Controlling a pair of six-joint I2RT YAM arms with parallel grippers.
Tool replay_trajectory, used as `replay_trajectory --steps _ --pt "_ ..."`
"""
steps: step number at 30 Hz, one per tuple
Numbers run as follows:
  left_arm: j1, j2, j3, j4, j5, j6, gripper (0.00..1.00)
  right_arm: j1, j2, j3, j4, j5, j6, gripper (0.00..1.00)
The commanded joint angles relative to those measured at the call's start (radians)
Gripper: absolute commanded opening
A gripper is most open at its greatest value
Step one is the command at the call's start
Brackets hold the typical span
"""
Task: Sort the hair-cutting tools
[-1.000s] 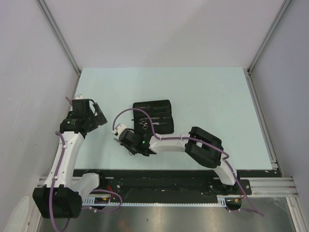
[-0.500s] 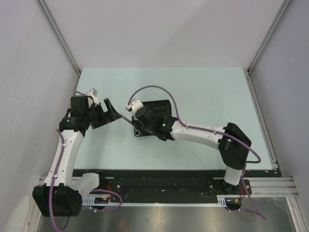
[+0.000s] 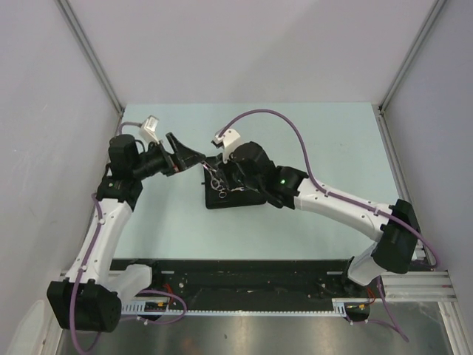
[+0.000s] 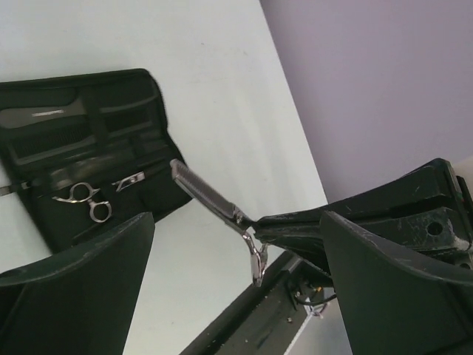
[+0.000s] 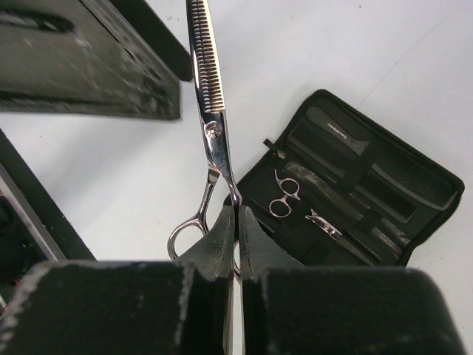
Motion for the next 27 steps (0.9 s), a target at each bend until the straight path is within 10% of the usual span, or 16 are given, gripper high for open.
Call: replay_trajectory --steps 1,13,17,21,25,27 --pt "-0.059 0.038 0.049 0.106 0.024 -0.045 1.0 -0.009 -0.07 0.001 0.022 -0.033 0.001 0.0" --pt "-0.108 0.118 0.086 0.121 -0.02 -0.09 0.41 -0.023 -0.098 -0.001 0.018 -0.033 0.007 0.0" --pt "-0.108 0.132 0.086 0.126 -0.04 -0.108 0.01 -0.029 -0.095 -0.001 0.019 -0.038 0.023 0.0" --pt "-0.111 0.138 0.103 0.132 -0.072 -0.12 0.0 -0.038 -0.098 -0.001 0.021 -0.042 0.044 0.0" --pt "-0.111 0.152 0.149 0.135 -0.106 -0.142 0.0 -0.068 -0.131 -0.001 0.035 -0.004 0.084 0.54" --pt "-0.109 0.158 0.184 0.134 -0.123 -0.153 0.0 -0.091 -0.153 -0.001 0.039 0.01 0.113 0.65"
